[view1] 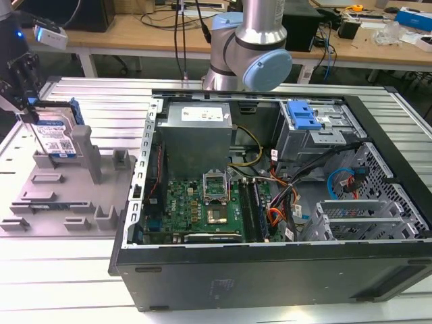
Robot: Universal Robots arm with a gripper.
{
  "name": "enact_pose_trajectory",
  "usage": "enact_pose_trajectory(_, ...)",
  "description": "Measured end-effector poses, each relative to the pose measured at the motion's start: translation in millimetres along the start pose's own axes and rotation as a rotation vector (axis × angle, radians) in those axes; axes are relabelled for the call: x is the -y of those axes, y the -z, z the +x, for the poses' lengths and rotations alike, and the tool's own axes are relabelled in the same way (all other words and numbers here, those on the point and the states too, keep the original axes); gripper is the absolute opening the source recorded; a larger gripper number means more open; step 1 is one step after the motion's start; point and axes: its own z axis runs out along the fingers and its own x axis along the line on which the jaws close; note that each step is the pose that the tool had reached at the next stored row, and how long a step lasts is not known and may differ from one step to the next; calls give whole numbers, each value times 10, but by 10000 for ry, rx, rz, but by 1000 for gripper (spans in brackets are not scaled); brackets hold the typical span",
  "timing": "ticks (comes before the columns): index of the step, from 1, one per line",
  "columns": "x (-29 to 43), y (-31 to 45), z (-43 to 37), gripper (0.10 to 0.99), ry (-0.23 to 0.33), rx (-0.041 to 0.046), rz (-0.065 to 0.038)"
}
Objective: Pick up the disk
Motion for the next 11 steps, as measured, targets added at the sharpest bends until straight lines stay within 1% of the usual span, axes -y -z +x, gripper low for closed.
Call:
enact_pose_trajectory(1, -2, 75, 2, 365, 0, 2, 1)
enact_pose_trajectory(3, -4, 196, 5, 365, 0, 4, 0)
enact_pose_trajectory(7, -7, 362, 8, 365, 0, 10, 0)
enact_pose_trajectory(8, -10, 493, 11, 365, 0, 15, 0)
enact_pose_trajectory(9, -11, 561, 12, 365, 0, 18, 1)
enact_pose_trajectory(10, -12, 607, 13, 365, 0, 20, 0)
enact_pose_trajectory(11, -13, 680, 15, 365, 1, 22, -1)
